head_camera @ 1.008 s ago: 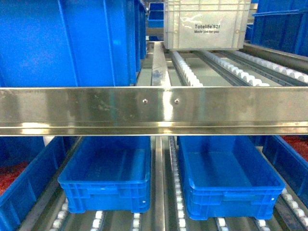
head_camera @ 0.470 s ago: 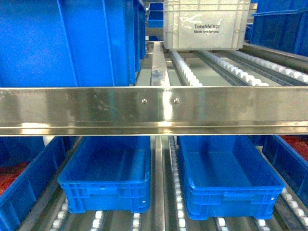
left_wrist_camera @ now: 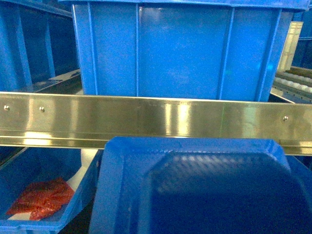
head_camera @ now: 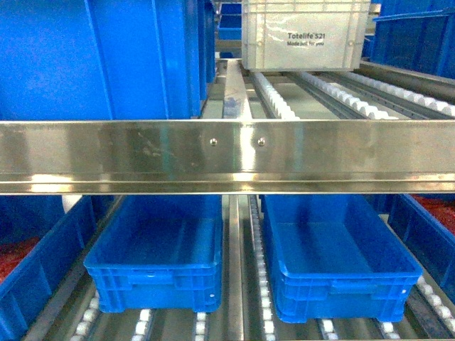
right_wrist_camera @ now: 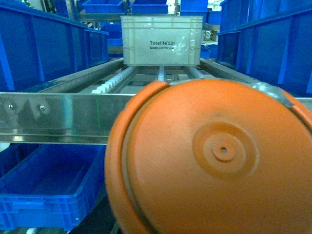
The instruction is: Sort blue parts and orange caps into right shelf containers
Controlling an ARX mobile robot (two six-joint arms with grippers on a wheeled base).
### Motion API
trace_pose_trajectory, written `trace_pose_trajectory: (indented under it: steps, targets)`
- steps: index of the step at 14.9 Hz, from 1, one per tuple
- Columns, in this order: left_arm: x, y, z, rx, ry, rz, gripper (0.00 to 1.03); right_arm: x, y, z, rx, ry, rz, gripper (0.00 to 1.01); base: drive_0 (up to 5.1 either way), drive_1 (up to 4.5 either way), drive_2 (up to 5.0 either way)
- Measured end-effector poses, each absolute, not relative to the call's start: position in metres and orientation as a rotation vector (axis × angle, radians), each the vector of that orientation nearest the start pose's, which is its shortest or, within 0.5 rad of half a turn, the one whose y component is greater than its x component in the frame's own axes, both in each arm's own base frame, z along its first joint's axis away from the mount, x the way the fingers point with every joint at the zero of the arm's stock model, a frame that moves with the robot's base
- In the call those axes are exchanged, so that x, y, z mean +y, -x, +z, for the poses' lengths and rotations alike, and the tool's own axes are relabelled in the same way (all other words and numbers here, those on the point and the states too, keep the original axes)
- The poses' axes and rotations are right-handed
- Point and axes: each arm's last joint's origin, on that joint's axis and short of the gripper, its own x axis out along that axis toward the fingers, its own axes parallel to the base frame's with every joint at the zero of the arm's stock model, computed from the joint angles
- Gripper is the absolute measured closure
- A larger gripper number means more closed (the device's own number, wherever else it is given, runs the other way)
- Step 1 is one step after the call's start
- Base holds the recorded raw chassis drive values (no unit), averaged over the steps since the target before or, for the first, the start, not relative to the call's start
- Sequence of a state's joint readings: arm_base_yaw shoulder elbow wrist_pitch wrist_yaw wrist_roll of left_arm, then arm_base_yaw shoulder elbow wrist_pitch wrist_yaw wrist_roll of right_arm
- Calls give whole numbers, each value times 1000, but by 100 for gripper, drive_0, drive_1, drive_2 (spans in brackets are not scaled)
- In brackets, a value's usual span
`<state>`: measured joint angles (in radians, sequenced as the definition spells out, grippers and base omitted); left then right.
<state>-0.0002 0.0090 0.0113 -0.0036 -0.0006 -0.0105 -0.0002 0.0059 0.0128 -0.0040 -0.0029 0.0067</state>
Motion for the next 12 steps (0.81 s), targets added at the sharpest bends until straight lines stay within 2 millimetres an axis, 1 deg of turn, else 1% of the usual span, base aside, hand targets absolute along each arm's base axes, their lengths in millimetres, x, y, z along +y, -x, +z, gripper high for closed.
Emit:
trace_pose_trajectory:
  steps: [12]
  targets:
    - [0, -98, 166, 5, 10, 0, 61, 0, -97, 167, -1, -7, 0, 57, 0, 0, 0]
